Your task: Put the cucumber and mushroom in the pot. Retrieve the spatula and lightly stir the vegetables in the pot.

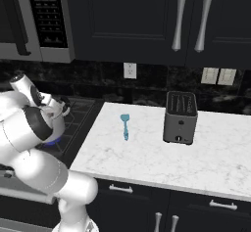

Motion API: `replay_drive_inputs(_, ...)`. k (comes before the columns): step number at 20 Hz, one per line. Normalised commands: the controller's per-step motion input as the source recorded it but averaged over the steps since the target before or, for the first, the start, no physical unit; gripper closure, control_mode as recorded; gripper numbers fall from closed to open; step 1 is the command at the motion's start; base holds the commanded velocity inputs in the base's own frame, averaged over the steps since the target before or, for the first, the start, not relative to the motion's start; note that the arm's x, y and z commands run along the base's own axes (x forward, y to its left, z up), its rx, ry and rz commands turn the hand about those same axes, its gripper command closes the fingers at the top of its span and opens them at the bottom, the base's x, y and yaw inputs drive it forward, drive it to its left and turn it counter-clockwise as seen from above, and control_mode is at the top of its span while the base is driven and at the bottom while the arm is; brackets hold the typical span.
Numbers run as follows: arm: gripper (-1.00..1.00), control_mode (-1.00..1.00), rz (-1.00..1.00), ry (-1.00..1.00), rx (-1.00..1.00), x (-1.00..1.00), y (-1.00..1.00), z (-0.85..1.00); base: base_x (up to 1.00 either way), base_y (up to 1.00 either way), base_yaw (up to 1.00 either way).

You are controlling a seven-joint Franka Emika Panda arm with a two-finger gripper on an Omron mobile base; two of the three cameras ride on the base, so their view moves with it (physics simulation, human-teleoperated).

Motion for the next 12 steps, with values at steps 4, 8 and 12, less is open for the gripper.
replay_drive_inputs(4, -1.00, -1.00, -0.14, 0.05, 0.00, 0.16, 0.00, 0.00, 0.00, 0.00, 0.00)
replay_drive_inputs(8, -1.00, -1.00, -0.12, 0.01, 0.00, 0.12, -0.06, 0.00, 0.00, 0.00, 0.00)
replay_drive_inputs(12, -1.00, -1.00, -0.05, 0.00, 0.00, -0.11, 0.00, 0.10, 0.00, 0.00, 0.00)
